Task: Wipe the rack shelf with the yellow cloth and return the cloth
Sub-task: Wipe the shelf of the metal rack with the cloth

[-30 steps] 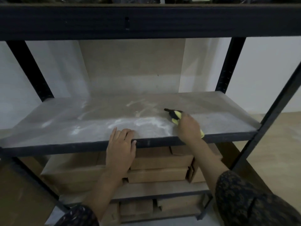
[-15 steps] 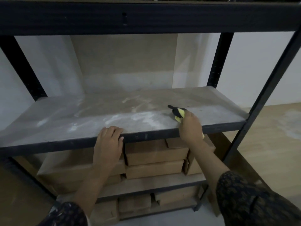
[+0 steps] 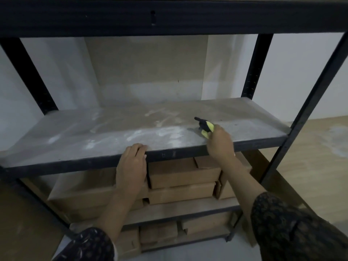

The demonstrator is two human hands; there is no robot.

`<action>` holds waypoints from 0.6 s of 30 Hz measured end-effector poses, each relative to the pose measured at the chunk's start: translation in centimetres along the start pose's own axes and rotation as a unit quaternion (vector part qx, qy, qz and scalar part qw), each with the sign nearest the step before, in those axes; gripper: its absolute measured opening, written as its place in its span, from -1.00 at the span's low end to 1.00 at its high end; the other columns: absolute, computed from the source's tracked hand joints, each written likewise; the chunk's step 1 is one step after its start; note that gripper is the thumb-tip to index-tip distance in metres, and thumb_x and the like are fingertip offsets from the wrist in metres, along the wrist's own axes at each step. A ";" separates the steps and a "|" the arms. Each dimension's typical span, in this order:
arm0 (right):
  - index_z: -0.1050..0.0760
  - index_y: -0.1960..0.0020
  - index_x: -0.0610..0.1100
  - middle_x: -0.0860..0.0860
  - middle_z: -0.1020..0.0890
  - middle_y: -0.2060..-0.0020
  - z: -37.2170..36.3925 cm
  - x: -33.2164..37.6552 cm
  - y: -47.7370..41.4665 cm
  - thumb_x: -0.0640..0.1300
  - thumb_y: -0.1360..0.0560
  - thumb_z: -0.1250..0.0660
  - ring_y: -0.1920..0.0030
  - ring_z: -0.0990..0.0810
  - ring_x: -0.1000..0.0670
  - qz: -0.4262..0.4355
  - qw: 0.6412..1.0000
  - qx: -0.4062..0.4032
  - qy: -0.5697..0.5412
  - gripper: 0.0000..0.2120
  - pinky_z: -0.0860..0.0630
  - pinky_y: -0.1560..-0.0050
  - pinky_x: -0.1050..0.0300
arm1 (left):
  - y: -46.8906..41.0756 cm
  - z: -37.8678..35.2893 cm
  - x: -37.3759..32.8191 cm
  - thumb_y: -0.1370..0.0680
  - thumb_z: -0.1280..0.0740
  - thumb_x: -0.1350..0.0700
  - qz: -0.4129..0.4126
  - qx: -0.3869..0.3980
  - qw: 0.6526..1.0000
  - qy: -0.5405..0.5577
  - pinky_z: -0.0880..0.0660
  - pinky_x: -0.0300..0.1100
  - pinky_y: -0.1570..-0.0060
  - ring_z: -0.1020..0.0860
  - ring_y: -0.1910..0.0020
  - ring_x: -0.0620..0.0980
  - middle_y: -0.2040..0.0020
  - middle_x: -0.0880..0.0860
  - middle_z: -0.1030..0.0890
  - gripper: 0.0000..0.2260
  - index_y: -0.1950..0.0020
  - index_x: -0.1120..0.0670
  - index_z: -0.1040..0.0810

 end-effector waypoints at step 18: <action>-0.42 -0.16 -0.27 -0.18 -0.58 -0.02 0.9 -2.1 -4.2 -0.23 -0.54 -0.24 -0.03 -0.57 -0.17 -0.042 0.999 0.001 0.030 -0.79 -0.48 0.01 0.00 | 0.7 -1.5 -0.3 -0.59 -0.11 0.05 0.009 -0.015 1.000 -0.006 -0.42 -0.06 -0.15 -0.51 -0.08 0.07 -0.10 0.11 -0.56 -0.69 -0.19 0.17 -0.52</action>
Point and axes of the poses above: each hand's wrist, its own y-axis away from the middle knuckle, its own z-axis out of the back of the hand, x = y × z, the point moved 1 cm from there along -y, towards the middle knuckle
